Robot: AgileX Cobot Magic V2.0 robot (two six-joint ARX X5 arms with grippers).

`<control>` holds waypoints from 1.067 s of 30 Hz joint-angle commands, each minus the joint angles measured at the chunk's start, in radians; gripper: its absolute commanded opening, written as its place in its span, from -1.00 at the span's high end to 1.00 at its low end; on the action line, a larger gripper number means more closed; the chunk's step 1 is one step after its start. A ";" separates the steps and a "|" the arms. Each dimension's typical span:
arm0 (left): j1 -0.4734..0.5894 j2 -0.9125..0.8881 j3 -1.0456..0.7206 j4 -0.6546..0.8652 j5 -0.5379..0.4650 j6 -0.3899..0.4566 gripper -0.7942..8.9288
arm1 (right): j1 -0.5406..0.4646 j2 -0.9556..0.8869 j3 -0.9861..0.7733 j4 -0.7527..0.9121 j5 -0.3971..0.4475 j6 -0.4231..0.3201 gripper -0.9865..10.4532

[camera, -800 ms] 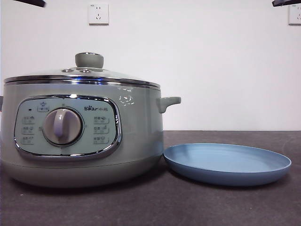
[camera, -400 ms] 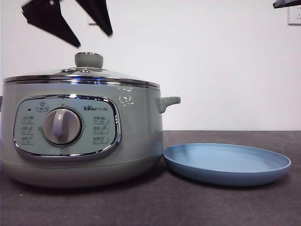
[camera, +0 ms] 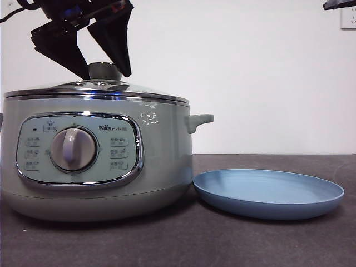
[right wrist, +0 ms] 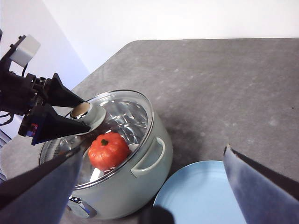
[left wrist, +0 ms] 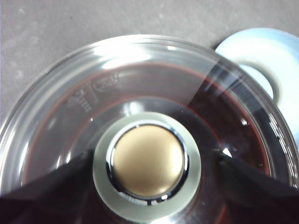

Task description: Take the pumpkin out from the steamer,put the pumpkin in the blue plate,close the lid

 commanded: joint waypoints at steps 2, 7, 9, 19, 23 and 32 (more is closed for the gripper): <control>-0.003 0.003 0.000 -0.003 -0.001 0.013 0.79 | 0.002 0.000 0.003 0.004 0.000 0.006 -0.05; -0.003 0.003 0.000 0.004 -0.002 0.020 0.85 | 0.002 0.000 0.003 0.003 -0.003 0.007 -0.05; -0.003 0.003 0.000 0.012 -0.001 0.021 0.85 | 0.002 0.000 0.003 -0.002 -0.003 0.010 -0.05; -0.003 -0.032 0.040 0.040 -0.009 0.032 0.85 | 0.024 0.027 0.005 0.016 -0.003 0.001 -0.05; -0.003 -0.090 0.064 0.039 -0.050 0.034 0.85 | 0.078 0.085 0.035 0.015 -0.003 0.001 -0.06; -0.003 -0.297 0.068 0.004 -0.261 0.036 0.85 | 0.305 0.325 0.216 -0.048 0.131 -0.045 -0.21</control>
